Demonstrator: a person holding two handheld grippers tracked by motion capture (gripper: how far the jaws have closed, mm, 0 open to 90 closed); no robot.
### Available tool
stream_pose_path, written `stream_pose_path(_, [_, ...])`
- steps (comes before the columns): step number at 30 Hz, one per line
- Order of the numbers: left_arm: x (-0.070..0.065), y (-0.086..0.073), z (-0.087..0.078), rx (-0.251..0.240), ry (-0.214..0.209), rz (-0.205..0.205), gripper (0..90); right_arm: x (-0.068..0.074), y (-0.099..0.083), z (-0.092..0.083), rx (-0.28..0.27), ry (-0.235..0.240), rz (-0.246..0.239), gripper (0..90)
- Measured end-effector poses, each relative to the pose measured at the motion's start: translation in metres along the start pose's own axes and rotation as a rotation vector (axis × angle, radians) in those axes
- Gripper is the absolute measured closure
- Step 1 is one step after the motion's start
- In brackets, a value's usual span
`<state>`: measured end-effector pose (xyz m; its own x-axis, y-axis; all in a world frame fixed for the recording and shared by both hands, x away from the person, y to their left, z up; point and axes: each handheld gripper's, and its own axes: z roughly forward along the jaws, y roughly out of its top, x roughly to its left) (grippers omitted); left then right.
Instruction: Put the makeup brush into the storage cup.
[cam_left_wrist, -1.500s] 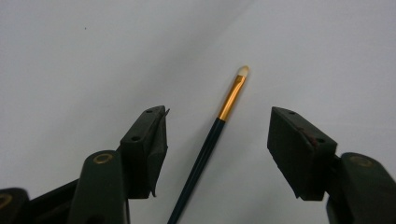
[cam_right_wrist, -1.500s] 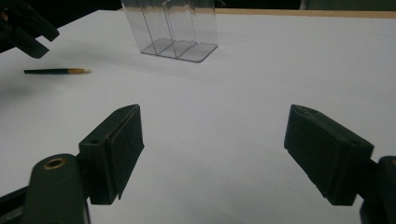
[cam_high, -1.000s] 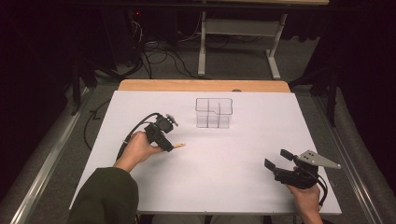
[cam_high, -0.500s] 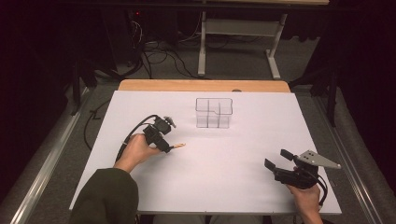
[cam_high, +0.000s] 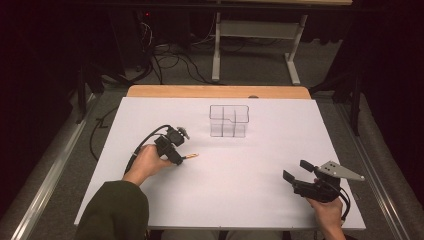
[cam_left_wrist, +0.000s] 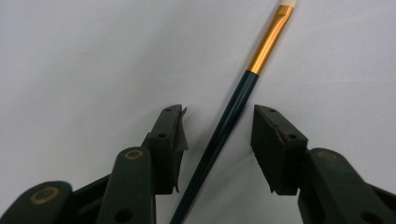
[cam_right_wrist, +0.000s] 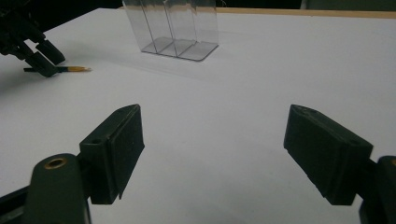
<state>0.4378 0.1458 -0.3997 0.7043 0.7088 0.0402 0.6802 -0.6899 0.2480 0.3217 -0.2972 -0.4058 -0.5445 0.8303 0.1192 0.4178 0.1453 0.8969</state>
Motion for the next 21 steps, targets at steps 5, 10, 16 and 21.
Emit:
stream_pose_path(5, [-0.0005,0.0002,0.0002,-0.001,-0.015,-0.005,59.2,0.0002,0.0000,0.0002,0.002,0.002,-0.001,21.9])
stream_pose_path(10, [-0.0010,0.0007,0.0002,0.003,-0.020,-0.003,61.7,0.0007,0.0000,0.0005,0.003,0.004,-0.008,21.9])
stream_pose_path(16, [-0.0007,0.0012,0.0000,0.008,-0.035,-0.001,65.4,0.0005,0.0000,0.0009,0.007,0.005,-0.005,21.9])
stream_pose_path(21, [-0.0026,0.0017,0.0000,0.008,-0.039,-0.001,69.5,0.0011,0.0000,0.0009,0.007,0.005,-0.008,22.0])
